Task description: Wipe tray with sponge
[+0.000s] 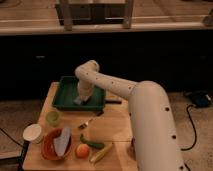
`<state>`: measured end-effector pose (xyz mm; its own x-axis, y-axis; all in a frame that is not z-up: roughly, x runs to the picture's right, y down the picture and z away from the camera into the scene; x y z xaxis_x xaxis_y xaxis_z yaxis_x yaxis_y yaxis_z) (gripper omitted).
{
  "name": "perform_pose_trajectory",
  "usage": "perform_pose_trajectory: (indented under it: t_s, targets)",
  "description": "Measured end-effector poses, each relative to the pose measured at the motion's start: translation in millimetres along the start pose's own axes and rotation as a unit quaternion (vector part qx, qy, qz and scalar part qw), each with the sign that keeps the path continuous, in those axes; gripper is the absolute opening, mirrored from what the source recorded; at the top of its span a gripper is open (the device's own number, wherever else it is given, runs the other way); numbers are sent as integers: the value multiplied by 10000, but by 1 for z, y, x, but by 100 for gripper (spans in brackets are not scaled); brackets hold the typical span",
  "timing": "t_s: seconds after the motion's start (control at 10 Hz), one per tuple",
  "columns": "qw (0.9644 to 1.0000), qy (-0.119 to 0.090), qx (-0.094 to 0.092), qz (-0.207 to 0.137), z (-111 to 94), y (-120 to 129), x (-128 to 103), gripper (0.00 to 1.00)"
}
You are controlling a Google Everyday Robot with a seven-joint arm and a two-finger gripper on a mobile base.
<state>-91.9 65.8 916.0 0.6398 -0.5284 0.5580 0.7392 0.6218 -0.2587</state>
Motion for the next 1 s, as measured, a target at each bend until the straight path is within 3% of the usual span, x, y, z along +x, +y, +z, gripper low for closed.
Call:
perform_pose_trajectory:
  t_s: [0.2,0.6,0.8,1.0]
  targets:
    - [9994,84,33,347,-7,11,24,0]
    - [9975,177,91,681,-12,-5,57,0]
    - [9980,128,91,609,-8,-23,55,0]
    - [9998,1,54,196,0,-47,29,0]
